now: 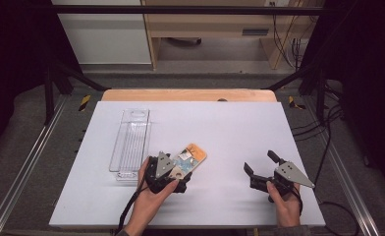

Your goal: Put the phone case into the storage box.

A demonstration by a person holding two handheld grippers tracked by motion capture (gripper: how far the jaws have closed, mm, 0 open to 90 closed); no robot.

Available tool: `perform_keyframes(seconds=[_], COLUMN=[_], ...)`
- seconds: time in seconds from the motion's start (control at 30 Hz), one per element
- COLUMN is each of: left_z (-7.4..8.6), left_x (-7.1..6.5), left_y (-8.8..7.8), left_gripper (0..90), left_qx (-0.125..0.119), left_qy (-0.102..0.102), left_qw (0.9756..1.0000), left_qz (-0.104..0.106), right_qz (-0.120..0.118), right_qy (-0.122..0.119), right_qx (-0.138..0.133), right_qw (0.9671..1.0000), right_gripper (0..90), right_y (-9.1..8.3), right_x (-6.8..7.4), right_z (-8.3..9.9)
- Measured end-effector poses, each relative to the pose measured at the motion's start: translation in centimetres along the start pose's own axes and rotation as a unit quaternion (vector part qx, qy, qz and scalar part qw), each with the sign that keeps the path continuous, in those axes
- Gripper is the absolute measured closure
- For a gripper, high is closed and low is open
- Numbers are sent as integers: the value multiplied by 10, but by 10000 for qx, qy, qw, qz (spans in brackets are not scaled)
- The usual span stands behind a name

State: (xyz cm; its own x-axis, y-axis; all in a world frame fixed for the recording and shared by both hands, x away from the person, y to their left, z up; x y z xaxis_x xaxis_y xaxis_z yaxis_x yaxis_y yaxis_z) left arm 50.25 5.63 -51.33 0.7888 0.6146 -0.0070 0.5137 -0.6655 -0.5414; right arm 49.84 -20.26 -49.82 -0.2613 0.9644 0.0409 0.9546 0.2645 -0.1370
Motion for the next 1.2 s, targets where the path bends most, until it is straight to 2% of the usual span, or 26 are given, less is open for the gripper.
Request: perform_keyframes(seconds=[0.13,0.3,0.37,0.43,0.63,0.73,0.93,0.97,1.0,1.2], left_z=[7,16,17,19,22,26,28,30,32,36], left_x=[7,7,7,10,18,22,20,20,20,21], left_y=[14,28,30,36,39,39,43,43,43,41], left_gripper=[52,52,50,51,51,52,41,45,39,35], left_qx=[267,577,634,780,902,973,1025,1134,1171,1185], left_qy=[-65,-197,-194,-106,-91,-167,-240,-94,-72,-222], left_qw=[9996,9981,9978,9969,9959,9951,9944,9935,9931,9927], left_qz=[-48,58,95,66,-25,-63,33,-11,-27,-55], right_qz=[-4,-66,-76,-102,-129,-155,-160,-171,-173,-206], right_qy=[40,69,45,22,13,-2,-4,-3,-2,0], right_qx=[-14,-12,17,3,6,14,-3,-1,-2,-2], right_qw=[10000,10000,10000,9999,9999,9999,9999,9999,9999,9998], right_gripper=[32,32,32,32,30,30,30,30,30,30], right_y=[0,2,3,3,3,3,3,3,3,3], right_x=[0,2,3,4,6,7,8,9,9,10], right_z=[0,0,2,1,1,1,0,0,0,0])
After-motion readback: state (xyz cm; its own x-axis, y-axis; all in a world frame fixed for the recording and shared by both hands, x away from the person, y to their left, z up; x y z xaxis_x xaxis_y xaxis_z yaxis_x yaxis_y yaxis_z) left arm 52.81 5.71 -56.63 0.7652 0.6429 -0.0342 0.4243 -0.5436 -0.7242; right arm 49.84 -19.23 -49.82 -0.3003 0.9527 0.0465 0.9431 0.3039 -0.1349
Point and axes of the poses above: each handheld gripper's, and its own axes: y roughly forward along the jaws, z roughly out of its underside, x roughly to its left, the point moved 10 cm from there along y, roughly forward along the jaws, and after that the axes turned 11 degrees about z, right-handed, at the moved point
